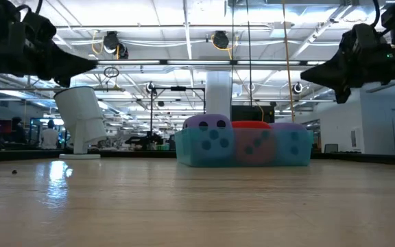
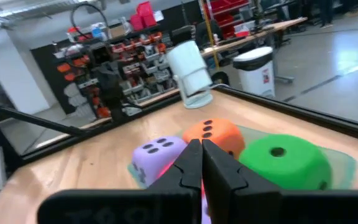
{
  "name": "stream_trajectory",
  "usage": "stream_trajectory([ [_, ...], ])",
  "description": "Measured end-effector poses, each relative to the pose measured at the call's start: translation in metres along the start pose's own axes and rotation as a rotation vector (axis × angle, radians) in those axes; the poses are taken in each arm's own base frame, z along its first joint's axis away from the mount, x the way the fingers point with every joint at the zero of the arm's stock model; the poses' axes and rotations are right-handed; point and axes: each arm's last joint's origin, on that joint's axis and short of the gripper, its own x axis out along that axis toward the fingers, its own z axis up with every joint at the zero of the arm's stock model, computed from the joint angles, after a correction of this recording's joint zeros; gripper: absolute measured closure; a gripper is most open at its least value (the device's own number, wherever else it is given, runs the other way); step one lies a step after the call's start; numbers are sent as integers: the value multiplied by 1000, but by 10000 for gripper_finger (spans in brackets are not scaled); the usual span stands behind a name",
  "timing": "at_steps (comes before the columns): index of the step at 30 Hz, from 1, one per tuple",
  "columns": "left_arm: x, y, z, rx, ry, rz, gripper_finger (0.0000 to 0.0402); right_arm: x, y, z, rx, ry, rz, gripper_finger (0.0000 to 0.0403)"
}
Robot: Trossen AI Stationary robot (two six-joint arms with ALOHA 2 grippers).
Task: Pick & Place Dice
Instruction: Return to Home Position
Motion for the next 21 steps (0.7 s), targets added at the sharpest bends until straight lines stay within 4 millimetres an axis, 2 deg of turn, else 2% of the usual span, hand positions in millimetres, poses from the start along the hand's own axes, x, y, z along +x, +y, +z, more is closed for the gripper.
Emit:
stream_trajectory([
  [8,-7,2,-3,61,20,36,402,-4,-2,-3,-15,5,3,403],
  [21,-9,10,-6,8,35,118,399,-4,-2,-3,-10,0,13,403],
])
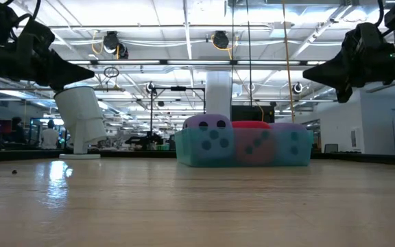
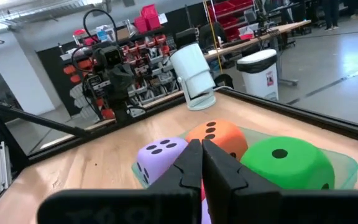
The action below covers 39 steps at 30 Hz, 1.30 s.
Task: Pick & Place Dice
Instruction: Return to Home Position
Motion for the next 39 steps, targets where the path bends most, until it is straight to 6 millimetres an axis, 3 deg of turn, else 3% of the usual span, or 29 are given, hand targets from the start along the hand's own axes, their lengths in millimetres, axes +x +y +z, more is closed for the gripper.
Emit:
stream_trajectory([
  [39,0,0,0,-19,0,-5,374,0,0,0,-7,0,-3,403],
])
